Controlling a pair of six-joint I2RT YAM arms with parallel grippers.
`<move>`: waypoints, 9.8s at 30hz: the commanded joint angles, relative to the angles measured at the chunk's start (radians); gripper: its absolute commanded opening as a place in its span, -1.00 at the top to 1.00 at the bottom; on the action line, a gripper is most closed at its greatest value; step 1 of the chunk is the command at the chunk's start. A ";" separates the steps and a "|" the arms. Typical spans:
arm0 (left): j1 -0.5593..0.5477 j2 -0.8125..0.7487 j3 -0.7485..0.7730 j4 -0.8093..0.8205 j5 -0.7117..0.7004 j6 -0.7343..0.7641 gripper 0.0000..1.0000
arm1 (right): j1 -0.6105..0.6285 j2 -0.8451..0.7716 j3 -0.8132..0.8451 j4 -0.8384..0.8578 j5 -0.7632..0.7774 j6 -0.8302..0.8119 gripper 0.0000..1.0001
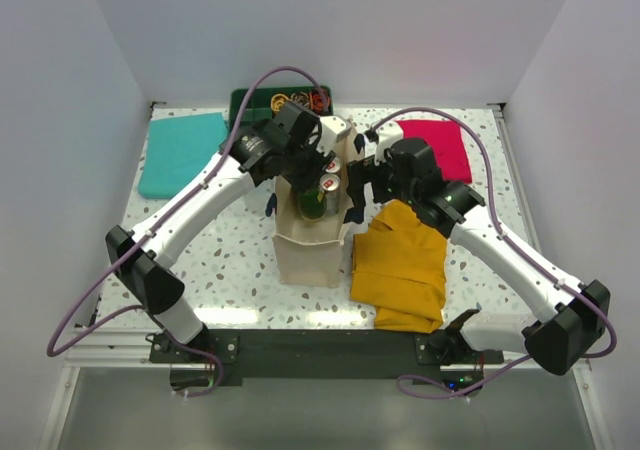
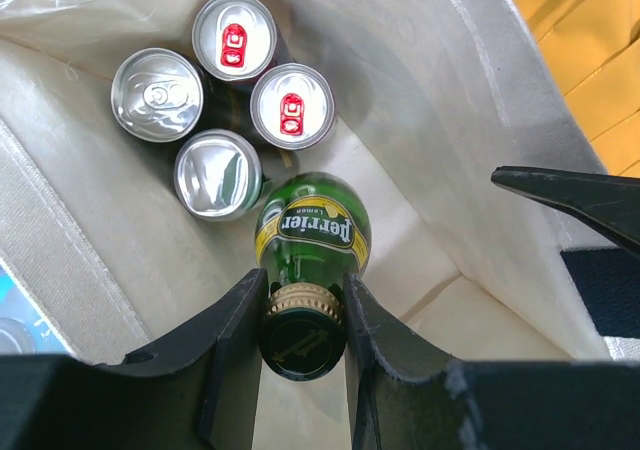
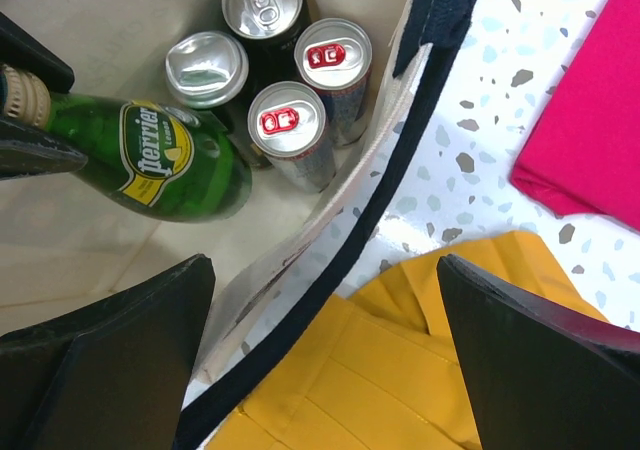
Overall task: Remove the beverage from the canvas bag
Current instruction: Take out the drink from the canvas bag, then place the drink at the center of the board, then take out the drink from the canvas bag.
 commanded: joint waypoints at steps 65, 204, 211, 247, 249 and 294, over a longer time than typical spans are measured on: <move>-0.005 -0.653 -0.332 0.834 -0.362 0.041 1.00 | -0.001 -0.191 -0.164 0.236 0.057 0.068 -0.97; 0.207 -0.245 -1.050 1.759 -0.228 -0.066 0.64 | -0.001 -0.018 -0.116 0.249 0.152 0.041 -0.97; 0.207 -0.253 -1.047 1.742 -0.225 -0.079 0.19 | -0.001 -0.035 -0.124 0.249 0.154 0.035 -0.97; 0.207 -0.521 -0.876 1.285 -0.192 -0.142 -1.00 | -0.001 -0.084 -0.150 0.254 0.164 0.038 -0.97; 0.207 -0.529 -0.857 1.233 -0.184 -0.152 -1.00 | 0.000 -0.088 -0.152 0.254 0.164 0.038 -0.97; 0.204 -0.551 -0.681 0.952 0.443 -0.177 -1.00 | 0.000 -0.133 -0.197 0.332 -0.083 -0.027 0.07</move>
